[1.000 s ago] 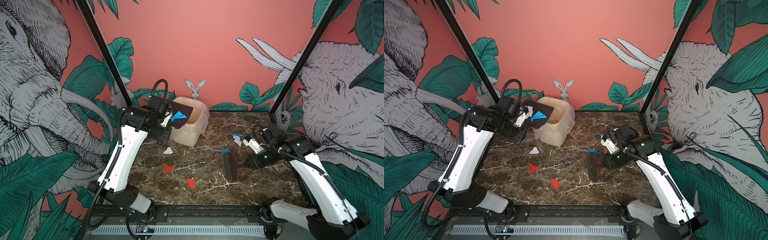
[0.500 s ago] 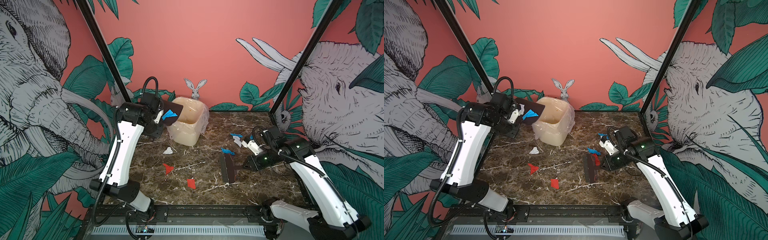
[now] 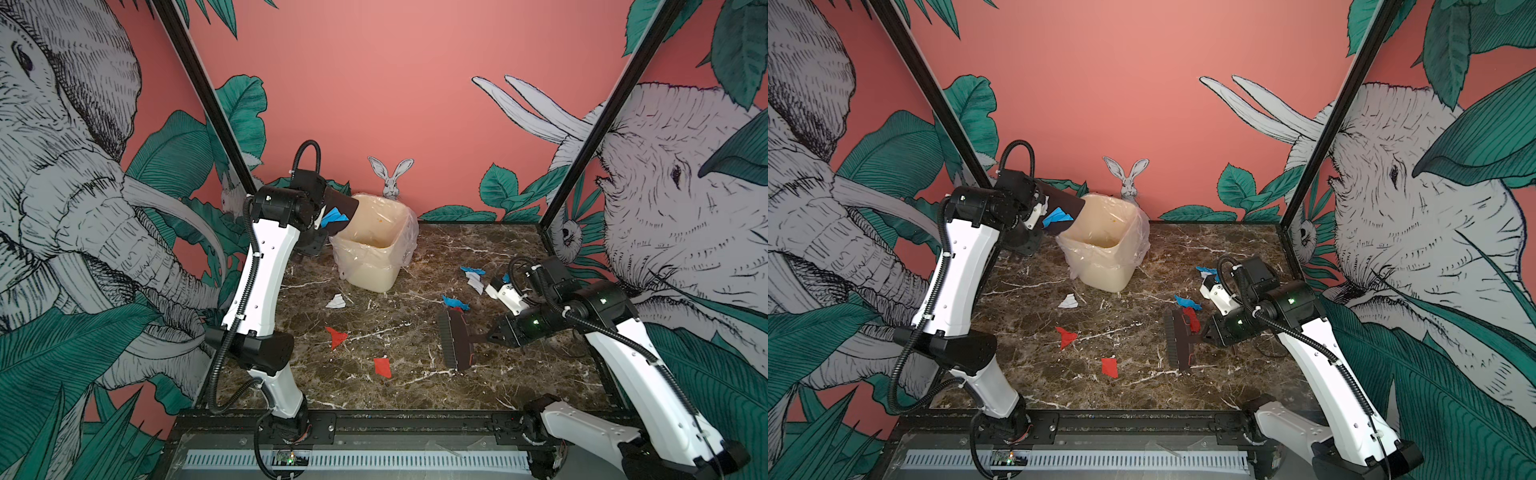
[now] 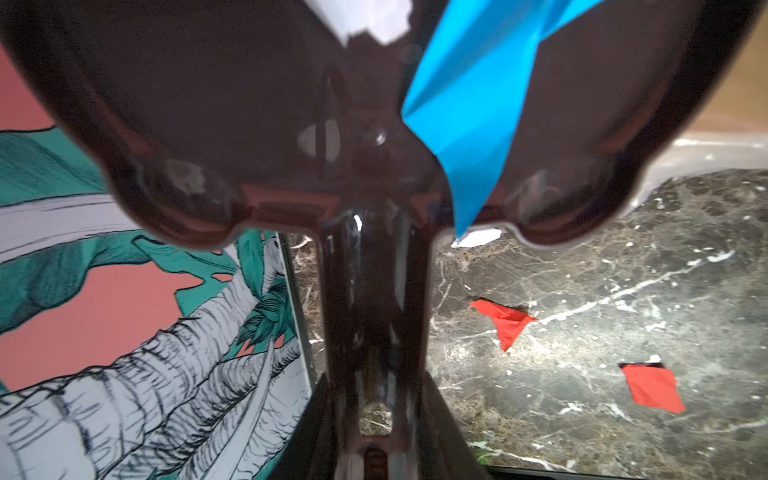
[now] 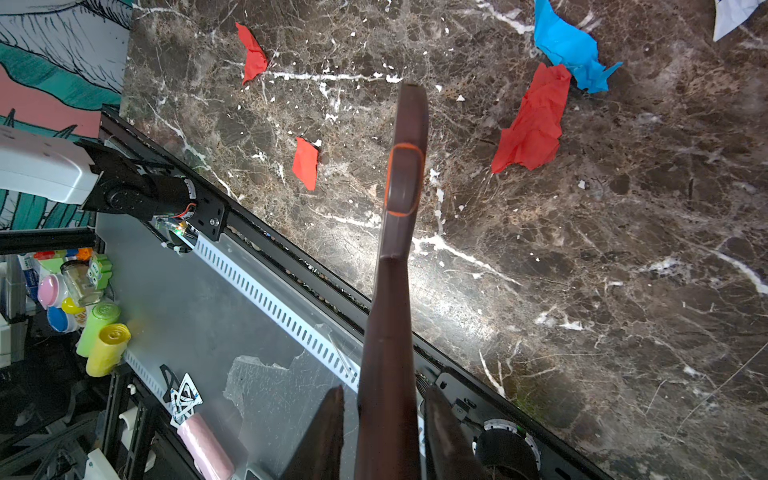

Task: Sweep away the paper scraps from the table
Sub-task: 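Tip the dustpan over the bin with the left gripper to dump scraps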

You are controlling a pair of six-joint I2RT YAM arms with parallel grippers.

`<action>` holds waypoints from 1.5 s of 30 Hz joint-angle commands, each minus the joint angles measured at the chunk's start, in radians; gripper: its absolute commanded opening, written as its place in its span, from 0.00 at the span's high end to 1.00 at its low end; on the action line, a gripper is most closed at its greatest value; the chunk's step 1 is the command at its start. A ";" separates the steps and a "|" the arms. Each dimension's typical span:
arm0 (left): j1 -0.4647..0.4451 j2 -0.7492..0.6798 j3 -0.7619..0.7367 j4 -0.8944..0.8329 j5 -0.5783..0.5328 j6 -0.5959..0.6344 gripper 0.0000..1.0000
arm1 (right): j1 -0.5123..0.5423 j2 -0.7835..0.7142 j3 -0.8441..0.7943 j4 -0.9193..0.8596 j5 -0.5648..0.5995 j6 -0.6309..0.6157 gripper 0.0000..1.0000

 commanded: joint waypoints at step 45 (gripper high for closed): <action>-0.259 0.078 -0.143 0.403 -0.630 0.616 1.00 | 0.000 0.060 0.068 -0.068 -0.029 0.000 1.00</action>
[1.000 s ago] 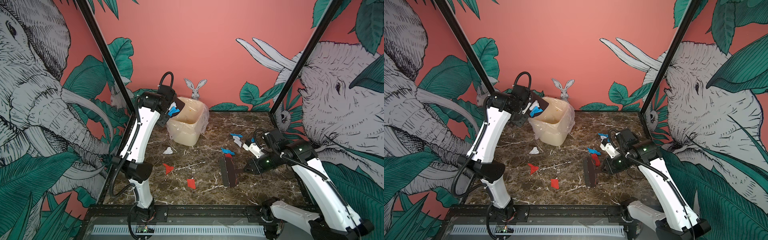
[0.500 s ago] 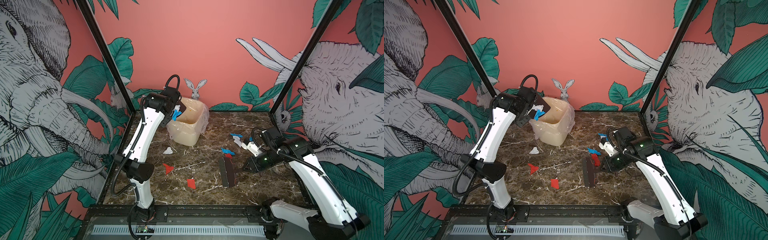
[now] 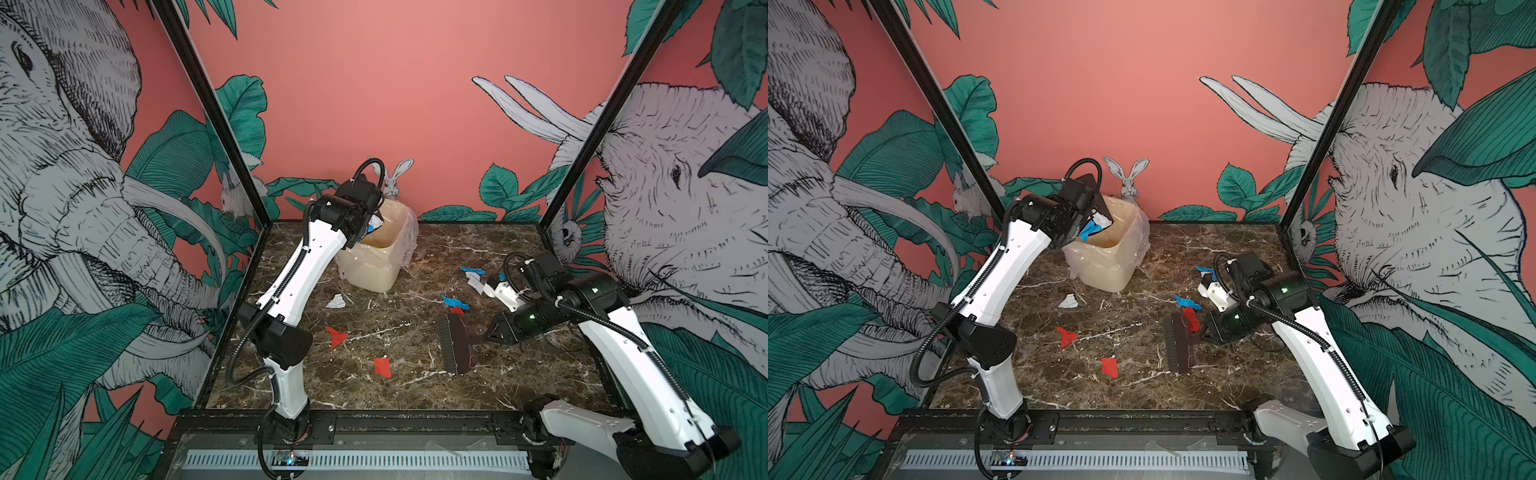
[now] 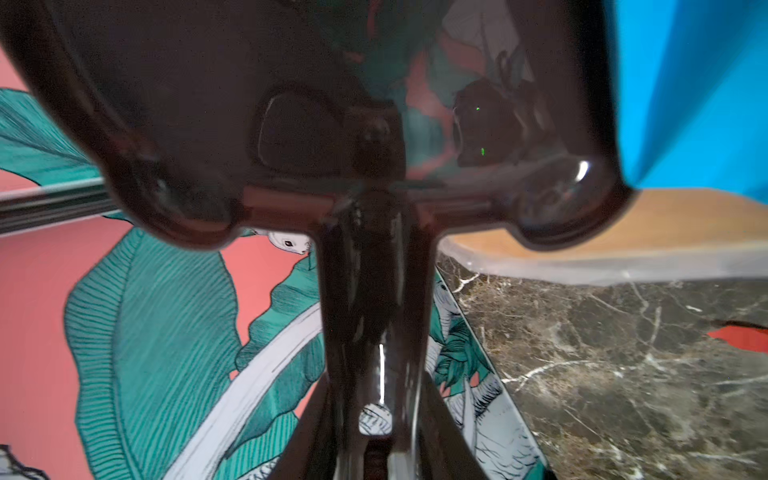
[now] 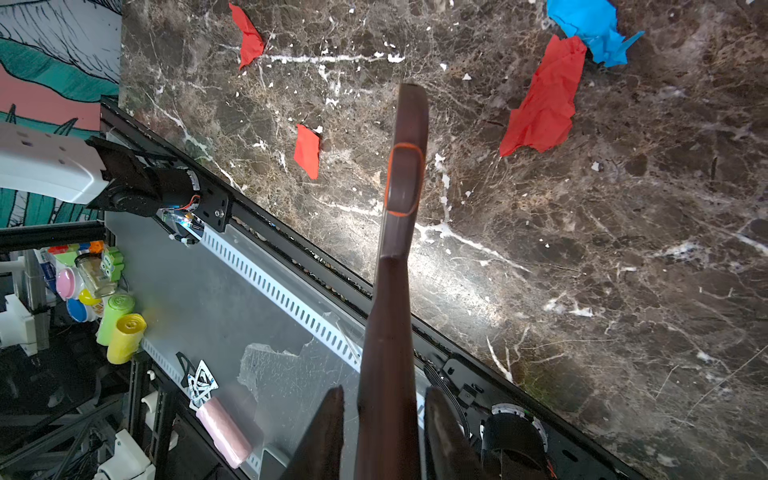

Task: Sweep away the paper scraps from the table
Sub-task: 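Tip the dustpan over the bin with the left gripper to dump scraps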

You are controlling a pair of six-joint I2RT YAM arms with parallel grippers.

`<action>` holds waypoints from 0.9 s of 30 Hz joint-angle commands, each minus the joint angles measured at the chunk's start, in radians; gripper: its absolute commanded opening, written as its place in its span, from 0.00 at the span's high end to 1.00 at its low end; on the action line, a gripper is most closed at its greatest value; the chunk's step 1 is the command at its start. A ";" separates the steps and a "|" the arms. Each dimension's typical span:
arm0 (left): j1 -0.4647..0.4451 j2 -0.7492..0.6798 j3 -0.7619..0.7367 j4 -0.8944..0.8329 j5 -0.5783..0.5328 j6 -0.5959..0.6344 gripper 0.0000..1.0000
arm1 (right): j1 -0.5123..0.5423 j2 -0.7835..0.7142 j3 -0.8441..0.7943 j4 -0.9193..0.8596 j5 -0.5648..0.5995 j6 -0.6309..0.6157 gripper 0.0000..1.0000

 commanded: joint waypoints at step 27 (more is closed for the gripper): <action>-0.087 -0.288 -0.591 1.064 -0.229 0.920 1.00 | 0.001 -0.006 0.047 -0.037 0.008 -0.003 1.00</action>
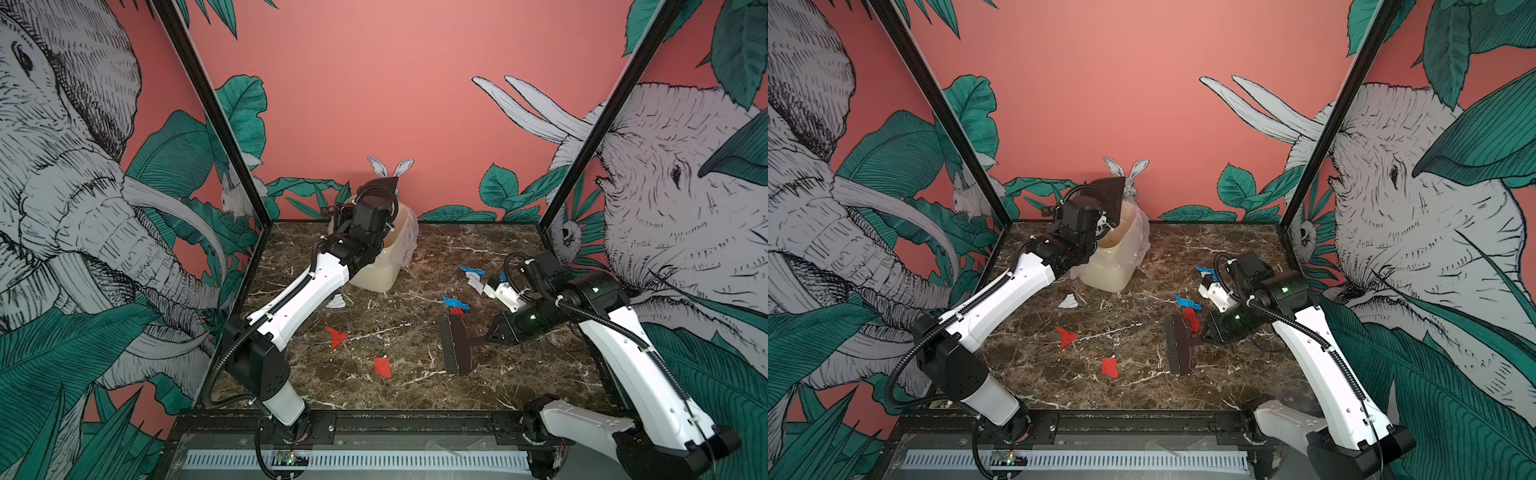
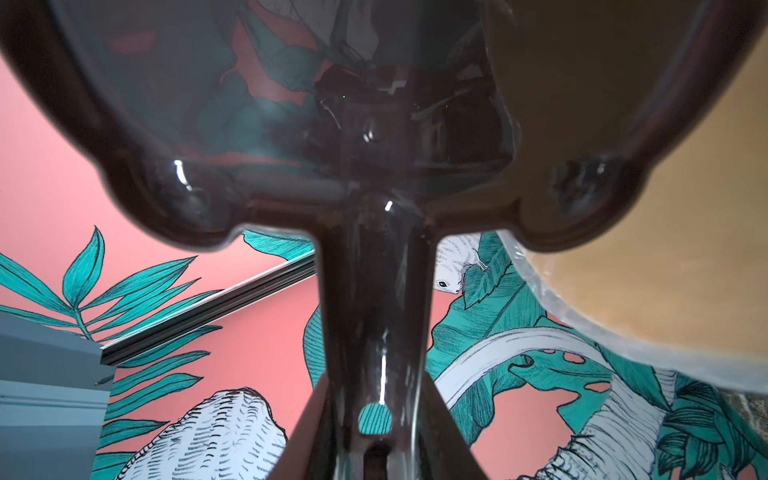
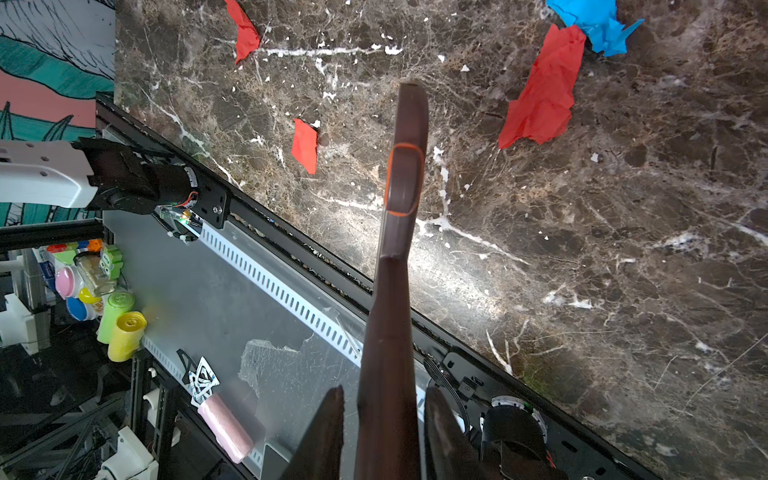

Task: Sweep away the paper scraps from the table
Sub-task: 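Tip the dustpan over the bin with the left gripper to dump scraps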

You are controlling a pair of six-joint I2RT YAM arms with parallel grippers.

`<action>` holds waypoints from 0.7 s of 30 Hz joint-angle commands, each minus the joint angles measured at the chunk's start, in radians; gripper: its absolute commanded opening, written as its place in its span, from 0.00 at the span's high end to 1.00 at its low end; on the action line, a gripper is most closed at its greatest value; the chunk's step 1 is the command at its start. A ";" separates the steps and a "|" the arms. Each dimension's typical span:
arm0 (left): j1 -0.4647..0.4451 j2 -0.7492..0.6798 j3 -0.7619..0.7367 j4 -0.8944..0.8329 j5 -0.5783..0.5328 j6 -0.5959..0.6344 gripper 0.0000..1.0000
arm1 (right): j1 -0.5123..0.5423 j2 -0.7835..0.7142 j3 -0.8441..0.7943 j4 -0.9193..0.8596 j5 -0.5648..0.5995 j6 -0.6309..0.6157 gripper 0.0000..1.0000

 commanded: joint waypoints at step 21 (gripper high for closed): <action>-0.220 -0.094 0.340 -0.597 0.029 -0.905 1.00 | 0.000 0.021 0.080 -0.018 0.330 -0.022 1.00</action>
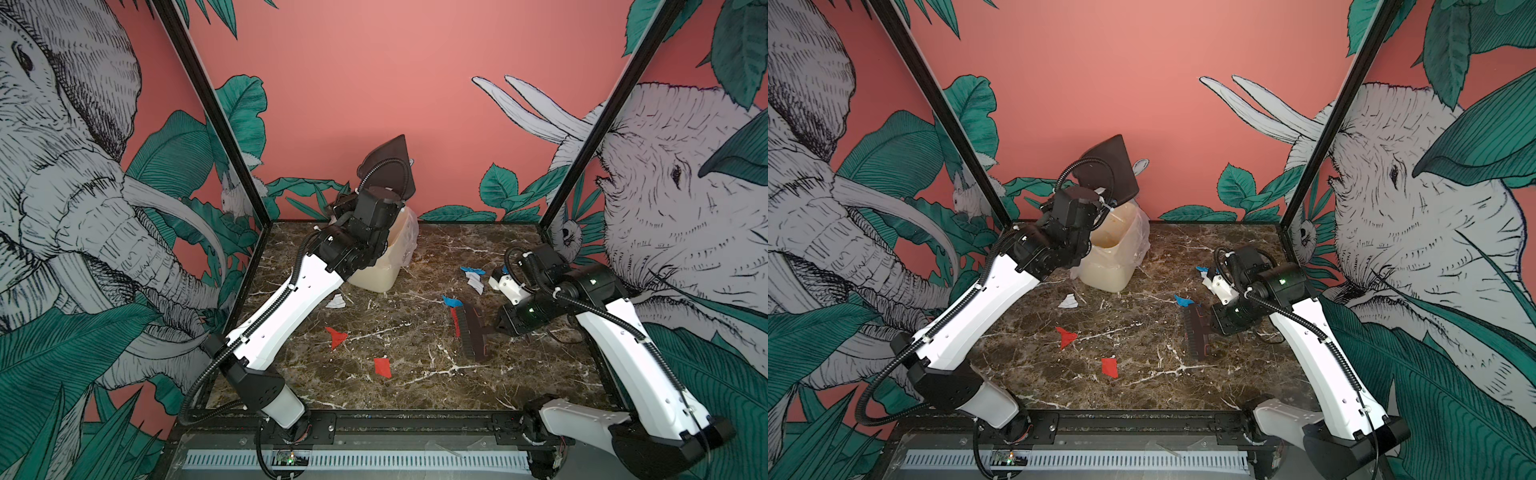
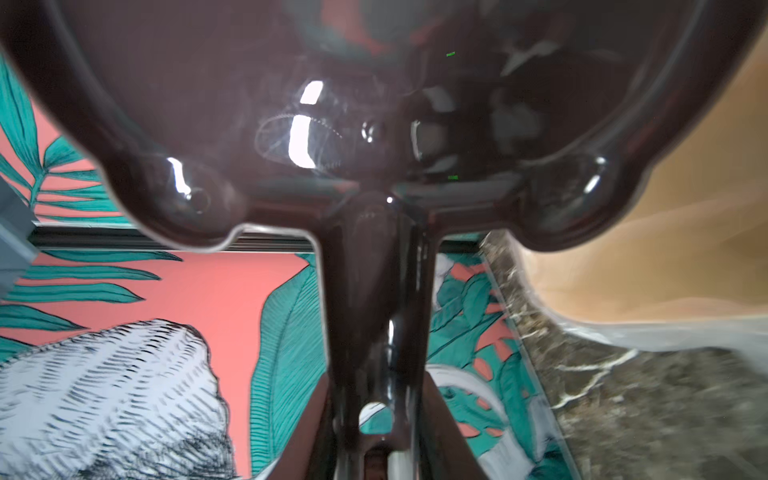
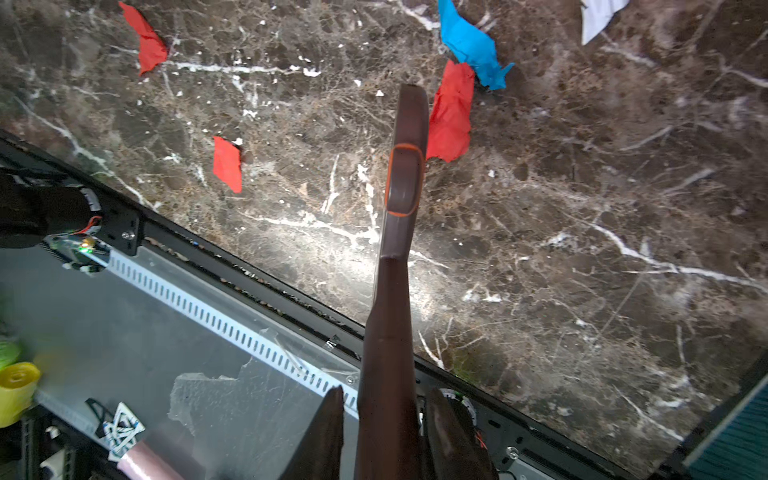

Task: Sweep away the paper scraps from the table
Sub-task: 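Tip the dustpan over the bin with the left gripper to dump scraps, then lower the empty dustpan back onto the table with the left gripper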

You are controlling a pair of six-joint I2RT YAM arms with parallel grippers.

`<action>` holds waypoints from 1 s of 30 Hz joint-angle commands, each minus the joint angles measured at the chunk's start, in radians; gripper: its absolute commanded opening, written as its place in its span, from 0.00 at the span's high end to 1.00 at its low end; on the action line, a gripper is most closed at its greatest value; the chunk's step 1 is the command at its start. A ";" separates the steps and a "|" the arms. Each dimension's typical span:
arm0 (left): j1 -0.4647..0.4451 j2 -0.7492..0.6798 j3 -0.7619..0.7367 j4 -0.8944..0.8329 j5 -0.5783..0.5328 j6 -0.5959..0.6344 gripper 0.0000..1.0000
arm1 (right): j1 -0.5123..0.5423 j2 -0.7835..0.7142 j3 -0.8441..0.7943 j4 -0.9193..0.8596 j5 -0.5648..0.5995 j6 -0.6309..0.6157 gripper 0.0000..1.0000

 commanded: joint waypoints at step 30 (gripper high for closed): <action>-0.363 -0.144 -0.669 -0.372 0.793 -1.238 1.00 | 0.108 0.140 -0.012 0.062 0.388 -0.105 1.00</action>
